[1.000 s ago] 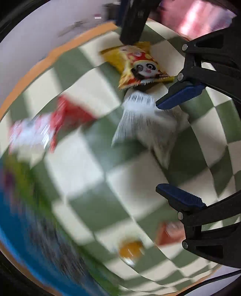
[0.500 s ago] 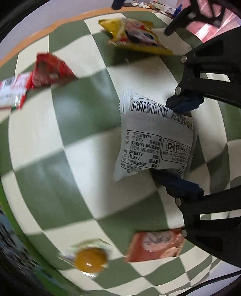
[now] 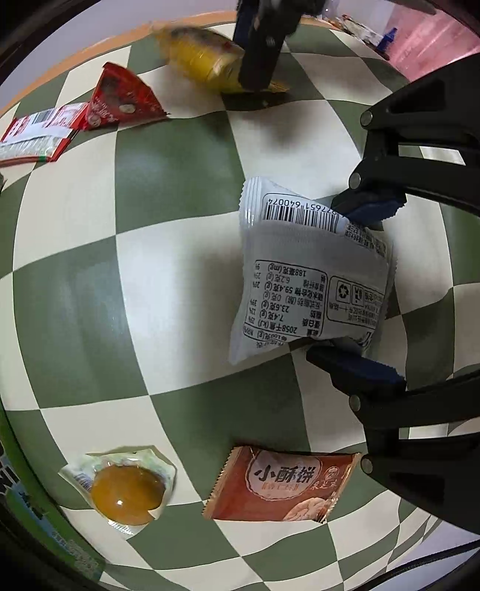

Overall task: Organize snacks
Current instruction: 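Grasp a white bread bag with the left tool while the right tool grasps a panda snack bag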

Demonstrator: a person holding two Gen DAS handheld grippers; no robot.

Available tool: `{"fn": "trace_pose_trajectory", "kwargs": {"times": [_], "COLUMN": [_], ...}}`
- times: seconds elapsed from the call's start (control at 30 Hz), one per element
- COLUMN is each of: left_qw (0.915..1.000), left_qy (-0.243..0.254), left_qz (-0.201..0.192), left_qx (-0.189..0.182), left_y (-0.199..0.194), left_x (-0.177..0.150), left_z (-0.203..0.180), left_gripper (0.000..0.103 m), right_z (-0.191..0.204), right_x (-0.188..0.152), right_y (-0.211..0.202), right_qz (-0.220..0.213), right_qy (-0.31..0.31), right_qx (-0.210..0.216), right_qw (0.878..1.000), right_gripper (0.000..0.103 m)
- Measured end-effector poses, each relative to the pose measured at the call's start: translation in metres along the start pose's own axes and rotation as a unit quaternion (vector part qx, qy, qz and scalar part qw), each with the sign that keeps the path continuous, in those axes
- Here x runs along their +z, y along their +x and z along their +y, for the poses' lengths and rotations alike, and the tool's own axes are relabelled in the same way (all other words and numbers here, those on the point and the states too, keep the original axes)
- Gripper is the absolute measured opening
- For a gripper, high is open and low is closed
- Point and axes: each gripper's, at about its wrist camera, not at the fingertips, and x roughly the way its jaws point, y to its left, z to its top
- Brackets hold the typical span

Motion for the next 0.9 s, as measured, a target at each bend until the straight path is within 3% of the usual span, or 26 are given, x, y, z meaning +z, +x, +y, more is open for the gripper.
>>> {"fn": "trace_pose_trajectory", "kwargs": {"times": [0.03,0.1,0.2,0.33,0.47,0.5,0.53,0.6,0.63,0.67,0.7,0.8,0.9], "left_qw": [1.0,1.0,1.0,1.0,0.9998,0.9998,0.9999,0.9999,0.9999,0.9999,0.9999,0.9999,0.9997], "left_qy": [-0.001,-0.002,-0.008,-0.007,0.004,0.003,0.002,-0.003,-0.004,-0.005,-0.007,-0.012,-0.019], "left_qz": [0.002,0.005,0.006,0.002,0.0,0.0,0.0,0.0,0.0,0.001,0.001,0.002,-0.002], "left_qx": [-0.001,-0.003,-0.002,0.007,0.018,0.017,0.017,0.014,0.012,0.012,0.011,0.011,0.013], "left_y": [0.001,0.004,0.01,0.009,0.008,0.007,0.006,0.005,0.004,0.003,0.002,0.001,-0.006], "left_x": [0.002,0.008,0.011,0.015,0.017,0.017,0.019,0.02,0.019,0.019,0.019,0.023,0.029], "left_z": [0.003,0.005,0.004,0.003,-0.001,0.0,-0.001,0.0,0.001,0.004,0.006,0.005,0.004], "left_gripper": [0.06,0.061,0.061,0.061,0.061,0.061,0.061,0.061,0.061,0.061,0.061,0.061,0.061], "right_z": [-0.003,0.001,0.017,0.045,0.061,0.057,0.048,0.033,0.023,0.017,0.018,0.032,0.043], "right_x": [0.002,0.001,-0.001,0.002,0.002,0.003,0.006,0.012,0.013,0.013,0.013,0.014,0.02], "right_y": [-0.004,-0.01,-0.014,-0.012,-0.002,-0.002,-0.001,0.001,0.0,-0.004,-0.014,-0.036,-0.038], "right_qz": [0.001,-0.006,-0.027,-0.064,-0.08,-0.077,-0.06,-0.014,0.011,0.021,0.008,-0.044,-0.049], "right_qy": [0.007,-0.021,-0.1,-0.195,-0.243,-0.226,-0.183,-0.092,-0.049,-0.028,-0.038,-0.118,-0.143], "right_qx": [0.017,0.01,-0.053,-0.13,-0.183,-0.174,-0.14,-0.021,0.049,0.086,0.073,-0.027,-0.039], "right_qw": [1.0,1.0,0.993,0.97,0.949,0.955,0.971,0.995,0.998,0.996,0.997,0.992,0.988], "right_gripper": [0.075,0.079,0.079,0.079,0.078,0.077,0.073,0.072,0.074,0.077,0.08,0.087,0.087]}}
